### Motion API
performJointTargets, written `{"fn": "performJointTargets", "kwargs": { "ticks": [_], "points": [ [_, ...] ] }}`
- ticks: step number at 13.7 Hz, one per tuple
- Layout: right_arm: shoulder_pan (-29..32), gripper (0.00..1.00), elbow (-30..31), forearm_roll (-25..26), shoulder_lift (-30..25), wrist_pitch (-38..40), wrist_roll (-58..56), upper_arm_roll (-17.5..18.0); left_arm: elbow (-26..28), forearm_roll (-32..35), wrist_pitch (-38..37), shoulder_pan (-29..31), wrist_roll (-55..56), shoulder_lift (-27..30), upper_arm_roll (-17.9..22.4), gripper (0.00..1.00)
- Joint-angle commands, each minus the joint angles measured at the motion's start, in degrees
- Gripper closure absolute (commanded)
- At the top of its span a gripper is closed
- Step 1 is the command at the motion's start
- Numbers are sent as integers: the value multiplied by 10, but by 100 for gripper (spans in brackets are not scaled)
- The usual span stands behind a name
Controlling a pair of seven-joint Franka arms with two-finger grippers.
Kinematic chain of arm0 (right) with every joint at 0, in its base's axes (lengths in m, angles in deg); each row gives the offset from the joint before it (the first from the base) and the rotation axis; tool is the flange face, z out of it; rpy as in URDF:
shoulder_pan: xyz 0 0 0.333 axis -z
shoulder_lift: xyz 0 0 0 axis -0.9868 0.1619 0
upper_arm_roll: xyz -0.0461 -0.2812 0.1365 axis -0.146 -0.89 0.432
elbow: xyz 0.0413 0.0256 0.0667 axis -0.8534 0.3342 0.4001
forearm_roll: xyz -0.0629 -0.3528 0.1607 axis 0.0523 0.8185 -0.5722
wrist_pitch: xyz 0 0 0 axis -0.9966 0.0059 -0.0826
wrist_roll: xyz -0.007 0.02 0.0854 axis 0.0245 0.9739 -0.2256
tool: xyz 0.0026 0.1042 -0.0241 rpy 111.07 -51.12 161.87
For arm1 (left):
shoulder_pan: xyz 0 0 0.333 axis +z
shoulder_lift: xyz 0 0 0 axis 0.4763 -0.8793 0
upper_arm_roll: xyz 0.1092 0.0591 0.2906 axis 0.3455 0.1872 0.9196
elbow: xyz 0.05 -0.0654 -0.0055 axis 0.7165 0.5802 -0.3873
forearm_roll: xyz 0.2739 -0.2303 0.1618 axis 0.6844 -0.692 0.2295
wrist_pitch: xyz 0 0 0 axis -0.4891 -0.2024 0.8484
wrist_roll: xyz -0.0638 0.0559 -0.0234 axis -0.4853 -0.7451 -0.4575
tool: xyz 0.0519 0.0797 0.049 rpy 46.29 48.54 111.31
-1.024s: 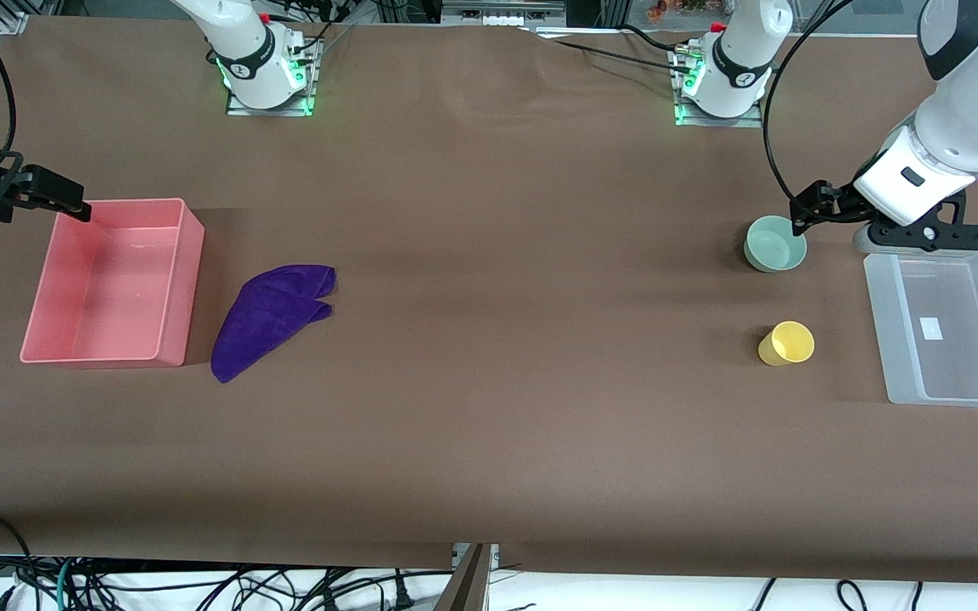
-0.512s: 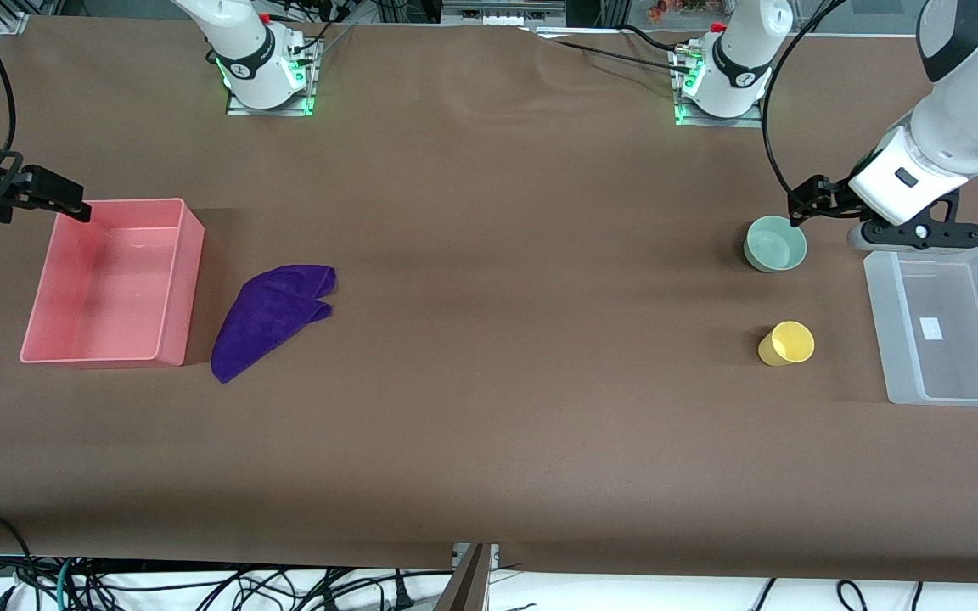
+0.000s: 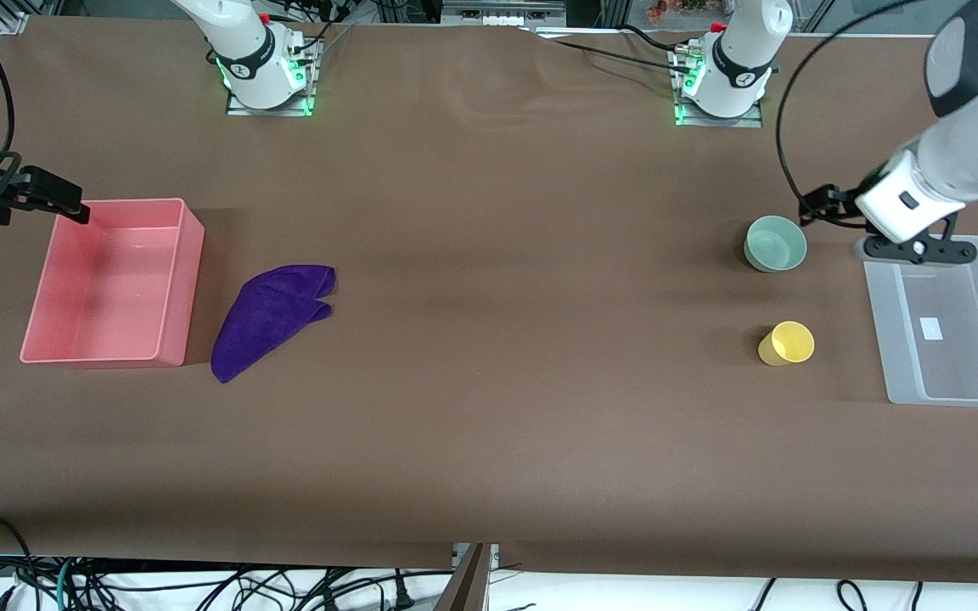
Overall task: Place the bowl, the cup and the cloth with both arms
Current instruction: 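Move the left gripper down over the pale green bowl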
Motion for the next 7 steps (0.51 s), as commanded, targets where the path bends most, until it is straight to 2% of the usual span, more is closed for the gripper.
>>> {"fn": "performJointTargets", "kwargs": {
  "ticks": [1, 4, 7],
  "points": [
    [-3, 0, 1, 9, 3, -3, -2, 1, 128, 13, 114, 51, -81, 38, -3, 0],
    [-1, 0, 4, 13, 11, -3, 0, 0, 223, 15, 264, 119, -212, 10, -3, 0],
    [0, 0, 4, 11, 61, -9, 0, 0, 254, 15, 349, 157, -295, -61, -4, 0]
  ]
}}
